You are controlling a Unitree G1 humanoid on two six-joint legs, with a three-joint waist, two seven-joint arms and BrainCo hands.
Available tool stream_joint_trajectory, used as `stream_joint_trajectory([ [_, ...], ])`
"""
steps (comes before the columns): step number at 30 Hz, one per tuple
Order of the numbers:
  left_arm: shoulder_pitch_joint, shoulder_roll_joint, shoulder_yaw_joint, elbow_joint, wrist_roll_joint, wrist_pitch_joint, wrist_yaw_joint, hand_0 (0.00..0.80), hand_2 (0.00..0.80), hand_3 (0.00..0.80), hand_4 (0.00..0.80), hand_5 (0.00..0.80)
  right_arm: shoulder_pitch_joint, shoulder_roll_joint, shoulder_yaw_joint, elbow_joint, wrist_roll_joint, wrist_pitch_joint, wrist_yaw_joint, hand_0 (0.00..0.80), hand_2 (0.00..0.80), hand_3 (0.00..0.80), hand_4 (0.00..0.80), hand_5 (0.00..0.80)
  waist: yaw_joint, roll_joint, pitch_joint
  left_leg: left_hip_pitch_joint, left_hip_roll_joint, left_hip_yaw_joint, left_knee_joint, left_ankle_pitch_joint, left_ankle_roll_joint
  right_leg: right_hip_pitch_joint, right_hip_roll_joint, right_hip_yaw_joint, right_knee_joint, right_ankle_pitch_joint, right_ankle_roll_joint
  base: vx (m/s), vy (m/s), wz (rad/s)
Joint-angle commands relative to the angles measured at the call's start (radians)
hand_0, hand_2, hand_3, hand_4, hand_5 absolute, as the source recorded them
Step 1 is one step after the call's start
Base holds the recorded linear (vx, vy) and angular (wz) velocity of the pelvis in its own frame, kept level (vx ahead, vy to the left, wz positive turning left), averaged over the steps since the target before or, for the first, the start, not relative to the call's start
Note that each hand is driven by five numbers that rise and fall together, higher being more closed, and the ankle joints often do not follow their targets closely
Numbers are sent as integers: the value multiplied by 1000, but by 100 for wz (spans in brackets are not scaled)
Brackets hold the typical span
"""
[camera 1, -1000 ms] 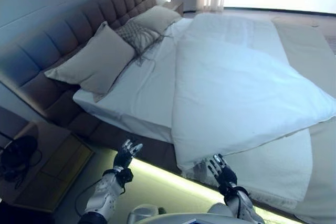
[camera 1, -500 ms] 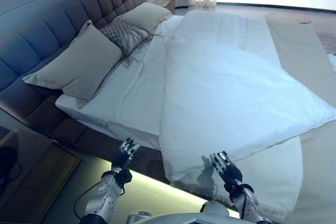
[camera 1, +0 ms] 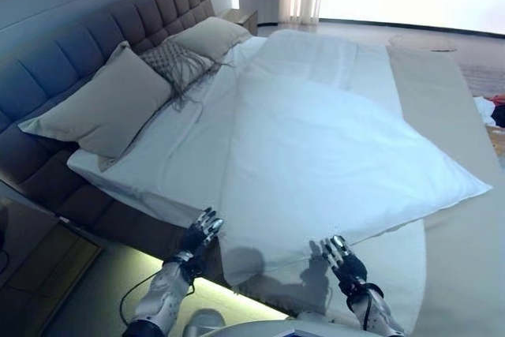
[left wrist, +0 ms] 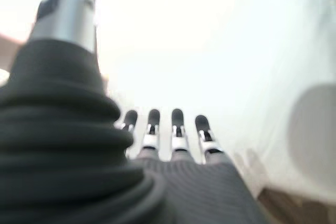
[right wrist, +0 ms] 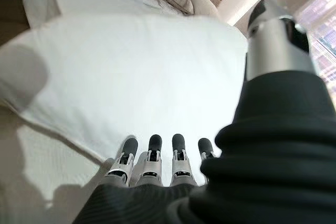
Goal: Make the bed neatly
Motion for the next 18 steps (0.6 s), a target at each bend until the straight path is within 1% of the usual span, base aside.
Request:
stream_joint_trajectory([
  [1, -37, 8, 73, -80, 4, -47, -19, 0, 0, 0, 0, 0, -64, -7, -3, -45, 45, -44, -21, 0, 0, 0, 0, 0, 9, 16, 33, -6, 46, 0, -256, 108, -32, 151, 55, 14, -264, 199, 90, 215, 102, -1],
  [2, -33, 3, 78, -75, 8, -43, -24, 0, 0, 0, 0, 0, -60, -3, -3, -59, 45, -40, -32, 0, 0, 0, 0, 0, 13, 27, 28, -12, 68, -6, -317, 152, -51, 163, 63, 17, -268, 187, 89, 209, 119, 4],
  [3, -31, -1, 82, -71, 13, -41, -30, 0, 0, 0, 0, 0, -52, 3, -6, -71, 43, -38, -39, 0, 0, 0, 0, 0, 15, 35, 25, -18, 84, -6, -354, 180, -64, 174, 66, 18, -268, 175, 87, 208, 117, 3],
  [4, -28, -4, 83, -72, 16, -37, -33, 0, 0, 0, 0, 0, -43, 8, -9, -85, 36, -31, -47, 0, 0, 0, 0, 0, 16, 44, 22, -27, 99, -4, -387, 204, -73, 183, 66, 17, -265, 162, 86, 207, 134, -6],
  [6, -14, -16, 82, -72, 22, -36, -36, 0, 0, 0, 0, 0, -24, 15, -11, -104, 16, -23, -53, 0, 0, 0, 0, 0, 18, 61, 18, -38, 118, -9, -425, 234, -86, 194, 60, 17, -251, 141, 83, 223, 173, -18],
  [8, 2, -24, 87, -72, 29, -33, -48, 0, 0, 0, 0, 0, -11, 21, -6, -111, 7, -25, -57, 0, 0, 0, 0, 0, 21, 78, 17, -37, 134, -12, -465, 251, -94, 203, 52, 20, -233, 122, 83, 229, 181, -22],
  [11, 25, -22, 95, -67, 29, -32, -73, 0, 0, 0, 0, 0, 9, 25, -6, -123, 5, -32, -60, 0, 0, 0, 0, 0, 14, 95, 16, -24, 149, 2, -472, 242, -97, 211, 35, 19, -201, 96, 82, 236, 207, -26],
  [13, 31, -17, 104, -70, 23, -20, -87, 0, 0, 0, 0, 0, 18, 26, -9, -129, 0, -33, -64, 0, 0, 0, 0, 0, 9, 98, 12, -12, 146, 8, -449, 208, -91, 213, 14, 15, -184, 87, 87, 215, 222, -28],
  [14, 32, -13, 108, -72, 21, -15, -93, 0, 0, 0, 0, 0, 20, 26, -11, -130, 0, -33, -64, 0, 0, 0, 0, 0, 6, 96, 12, -8, 139, 6, -423, 182, -86, 210, 2, 17, -178, 87, 92, 188, 216, -18],
  [15, 31, -7, 116, -73, 20, -11, -104, 0, 0, 0, 0, 0, 18, 24, -12, -129, 0, -32, -60, 0, 0, 0, 0, 0, 3, 90, 16, -5, 123, -1, -362, 137, -78, 204, -18, 23, -168, 91, 99, 151, 187, -20],
  [16, 26, -2, 120, -79, 17, -7, -103, 0, 0, 0, 0, 0, 16, 22, -11, -130, -2, -31, -54, 0, 0, 0, 0, 0, 0, 80, 22, -17, 104, -14, -271, 98, -71, 194, -37, 31, -158, 96, 101, 136, 176, -34],
  [17, 21, 5, 125, -83, 16, -8, -105, 0, 0, 0, 0, 0, 11, 23, -10, -132, -6, -31, -51, 0, 0, 0, 0, 0, -5, 62, 31, -23, 83, -2, -199, 15, -48, 185, -70, 48, -145, 103, 112, 116, 184, -44],
  [18, 16, 11, 124, -85, 23, -11, -113, 0, 0, 0, 0, 0, 8, 26, -8, -130, -5, -41, -53, 0, 0, 0, 0, 0, -10, 52, 30, -24, 70, 19, -185, -53, -25, 173, -99, 61, -140, 117, 125, 153, 254, -51],
])
